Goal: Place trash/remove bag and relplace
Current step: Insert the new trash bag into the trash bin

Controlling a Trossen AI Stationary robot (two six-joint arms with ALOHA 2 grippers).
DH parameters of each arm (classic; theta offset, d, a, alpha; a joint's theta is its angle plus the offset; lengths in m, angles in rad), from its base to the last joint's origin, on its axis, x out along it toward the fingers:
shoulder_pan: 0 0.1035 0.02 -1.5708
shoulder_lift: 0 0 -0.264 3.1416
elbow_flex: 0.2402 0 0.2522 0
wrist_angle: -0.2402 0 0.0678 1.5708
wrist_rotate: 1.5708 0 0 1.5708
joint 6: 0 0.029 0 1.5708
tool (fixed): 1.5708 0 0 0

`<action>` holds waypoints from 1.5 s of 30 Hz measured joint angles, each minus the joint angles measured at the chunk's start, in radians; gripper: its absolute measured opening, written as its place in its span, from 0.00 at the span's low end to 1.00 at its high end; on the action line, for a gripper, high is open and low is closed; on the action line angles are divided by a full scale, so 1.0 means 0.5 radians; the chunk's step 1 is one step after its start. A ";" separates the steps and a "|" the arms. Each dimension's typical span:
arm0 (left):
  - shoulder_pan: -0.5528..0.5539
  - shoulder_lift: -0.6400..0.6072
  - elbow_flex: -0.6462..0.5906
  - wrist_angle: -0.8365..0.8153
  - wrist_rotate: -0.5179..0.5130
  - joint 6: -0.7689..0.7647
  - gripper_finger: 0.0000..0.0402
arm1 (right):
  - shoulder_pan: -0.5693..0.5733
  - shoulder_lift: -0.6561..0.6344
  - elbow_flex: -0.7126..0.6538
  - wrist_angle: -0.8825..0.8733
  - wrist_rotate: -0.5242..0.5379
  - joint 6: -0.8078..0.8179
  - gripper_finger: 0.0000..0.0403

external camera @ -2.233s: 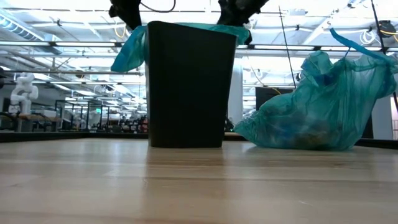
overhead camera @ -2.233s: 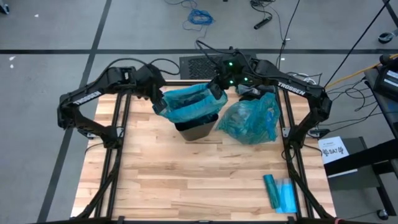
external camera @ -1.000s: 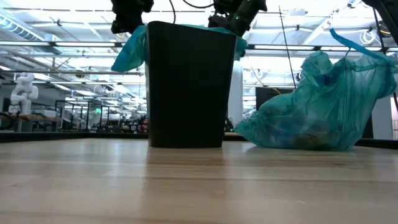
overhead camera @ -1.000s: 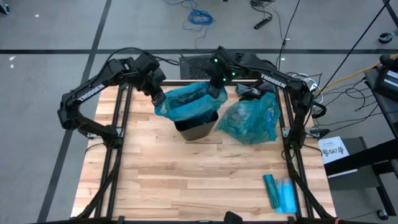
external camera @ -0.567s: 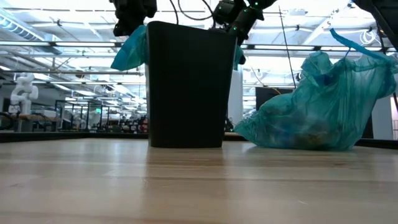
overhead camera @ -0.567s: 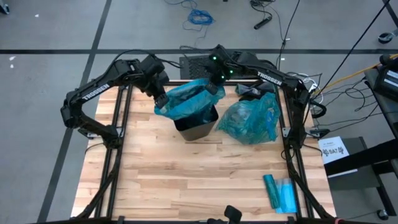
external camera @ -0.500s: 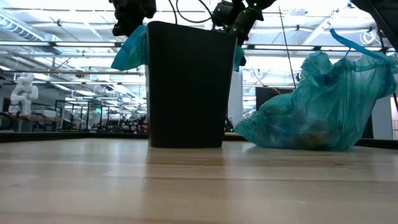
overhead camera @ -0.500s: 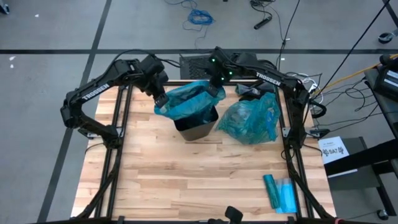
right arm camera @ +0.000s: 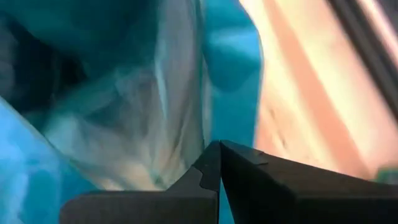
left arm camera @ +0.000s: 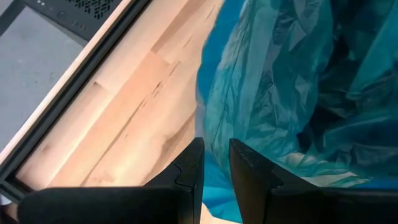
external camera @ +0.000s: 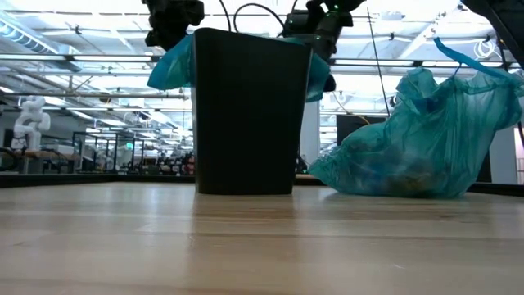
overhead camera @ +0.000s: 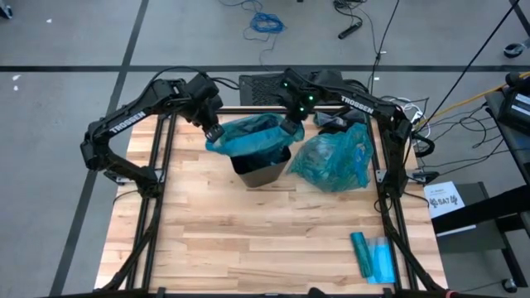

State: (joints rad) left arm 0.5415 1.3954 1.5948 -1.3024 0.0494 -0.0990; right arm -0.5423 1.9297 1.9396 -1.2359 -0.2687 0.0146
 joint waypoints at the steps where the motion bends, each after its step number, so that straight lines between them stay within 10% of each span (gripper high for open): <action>1: 0.000 0.000 0.000 0.000 0.000 0.000 0.18 | 0.000 0.000 0.000 -0.052 -0.003 -0.001 0.00; 15: 0.000 0.000 0.000 -0.002 -0.003 0.010 0.18 | 0.170 -0.040 -0.001 -0.158 -0.352 -0.025 0.00; 34: -0.002 0.000 0.000 0.000 0.001 0.072 0.18 | 0.388 -0.474 -0.001 0.149 0.383 0.381 0.00; 45: -0.101 -0.001 0.000 0.148 0.610 0.106 0.18 | 0.452 -0.376 0.001 0.472 0.291 0.417 0.00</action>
State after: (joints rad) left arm 0.4909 1.3949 1.5948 -1.2285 0.3545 -0.0458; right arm -0.3161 1.7417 1.9400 -1.0001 -0.1234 0.2233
